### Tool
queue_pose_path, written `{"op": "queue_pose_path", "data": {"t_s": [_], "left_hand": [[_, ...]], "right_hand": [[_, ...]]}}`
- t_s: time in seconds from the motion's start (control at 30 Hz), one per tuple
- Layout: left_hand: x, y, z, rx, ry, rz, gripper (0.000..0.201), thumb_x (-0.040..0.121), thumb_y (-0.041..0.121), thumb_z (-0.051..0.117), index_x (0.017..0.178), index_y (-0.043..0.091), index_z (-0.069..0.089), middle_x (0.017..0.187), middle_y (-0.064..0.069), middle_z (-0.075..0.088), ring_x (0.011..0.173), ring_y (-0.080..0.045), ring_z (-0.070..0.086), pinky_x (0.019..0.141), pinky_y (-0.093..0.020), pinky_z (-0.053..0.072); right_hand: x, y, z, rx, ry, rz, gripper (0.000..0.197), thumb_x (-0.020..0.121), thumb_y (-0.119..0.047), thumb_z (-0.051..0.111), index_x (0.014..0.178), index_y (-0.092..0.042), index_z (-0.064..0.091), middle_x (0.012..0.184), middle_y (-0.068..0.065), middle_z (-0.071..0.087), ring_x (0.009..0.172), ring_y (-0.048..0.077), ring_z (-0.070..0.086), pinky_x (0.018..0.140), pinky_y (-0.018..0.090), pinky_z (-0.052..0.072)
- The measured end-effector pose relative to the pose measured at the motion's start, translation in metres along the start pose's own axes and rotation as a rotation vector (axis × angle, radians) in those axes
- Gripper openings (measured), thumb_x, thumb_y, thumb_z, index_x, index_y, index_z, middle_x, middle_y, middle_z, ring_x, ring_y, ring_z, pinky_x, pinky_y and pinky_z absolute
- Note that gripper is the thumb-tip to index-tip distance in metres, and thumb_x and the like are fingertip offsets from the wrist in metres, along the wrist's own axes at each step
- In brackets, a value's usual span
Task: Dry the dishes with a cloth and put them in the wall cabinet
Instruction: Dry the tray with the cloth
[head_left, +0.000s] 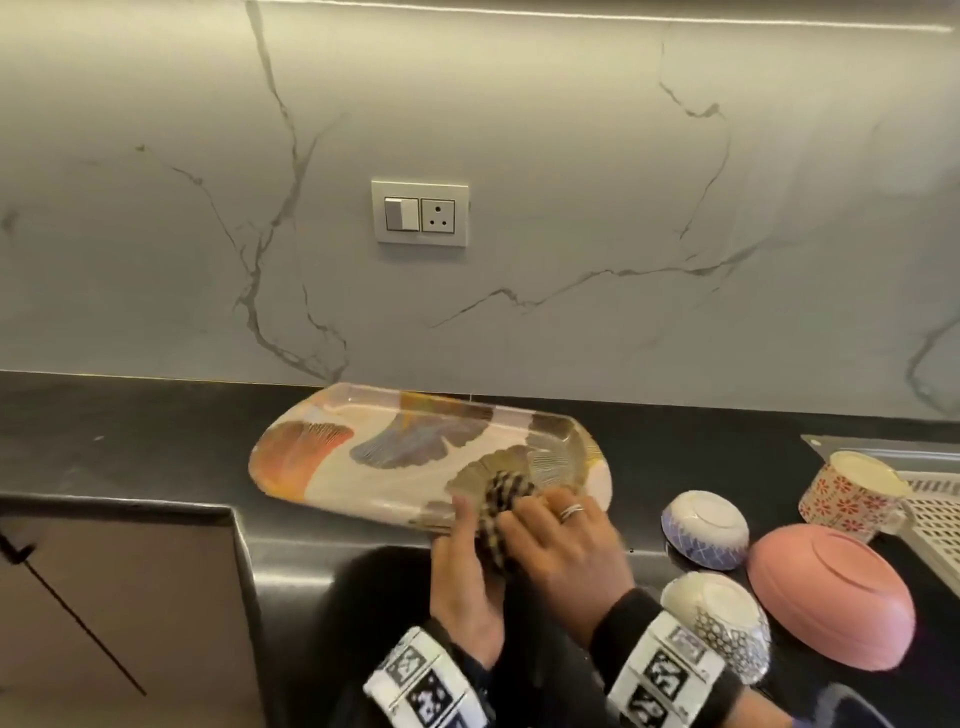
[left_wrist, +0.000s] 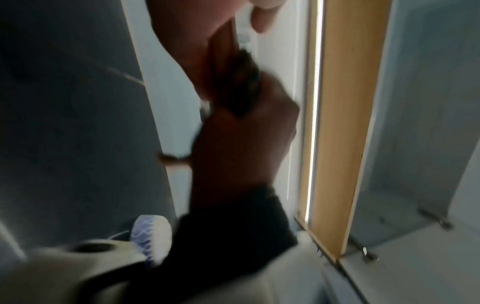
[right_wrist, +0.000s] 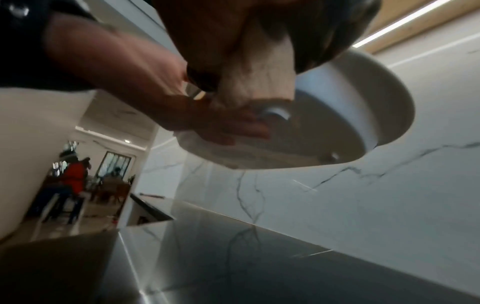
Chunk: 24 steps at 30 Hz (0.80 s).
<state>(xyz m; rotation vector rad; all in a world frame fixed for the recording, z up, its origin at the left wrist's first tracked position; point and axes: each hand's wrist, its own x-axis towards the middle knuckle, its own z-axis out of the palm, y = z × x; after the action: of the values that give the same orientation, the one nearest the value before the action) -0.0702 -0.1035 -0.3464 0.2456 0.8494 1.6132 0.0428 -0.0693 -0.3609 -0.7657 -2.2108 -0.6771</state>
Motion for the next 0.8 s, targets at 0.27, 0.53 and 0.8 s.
{"op": "queue_pose_path", "data": {"t_s": [0.27, 0.53, 0.8], "left_hand": [[0.019, 0.017, -0.016, 0.178, 0.16, 0.198, 0.037, 0.098, 0.032, 0.041, 0.111, 0.0, 0.053, 0.095, -0.015, 0.065, 0.076, -0.021, 0.064, 0.048, -0.021, 0.052], [0.042, 0.065, -0.024, 0.363, -0.064, 0.092, 0.038, 0.097, 0.035, 0.038, 0.106, 0.004, 0.059, 0.099, -0.016, 0.068, 0.088, -0.028, 0.066, 0.072, -0.039, 0.055], [0.049, 0.102, -0.031, 0.288, -0.33, -0.14, 0.068, 0.087, 0.053, 0.036, 0.12, -0.002, 0.056, 0.109, -0.023, 0.066, 0.094, -0.034, 0.067, 0.073, -0.039, 0.057]], "right_hand": [[-0.006, -0.004, -0.016, 0.101, -0.048, -0.118, 0.015, 0.089, -0.015, 0.047, 0.095, -0.019, 0.06, 0.088, -0.003, 0.062, 0.078, 0.021, 0.056, 0.066, 0.032, 0.049], [-0.01, 0.026, -0.024, 0.088, -0.014, -0.25, 0.025, 0.083, -0.015, 0.059, 0.107, -0.02, 0.055, 0.104, -0.001, 0.053, 0.094, 0.021, 0.054, 0.082, 0.037, 0.048], [-0.007, 0.043, -0.03, 0.062, 0.04, -0.281, 0.009, 0.093, -0.016, 0.049, 0.1, -0.018, 0.054, 0.087, 0.0, 0.067, 0.092, 0.023, 0.054, 0.075, 0.035, 0.052]]}}
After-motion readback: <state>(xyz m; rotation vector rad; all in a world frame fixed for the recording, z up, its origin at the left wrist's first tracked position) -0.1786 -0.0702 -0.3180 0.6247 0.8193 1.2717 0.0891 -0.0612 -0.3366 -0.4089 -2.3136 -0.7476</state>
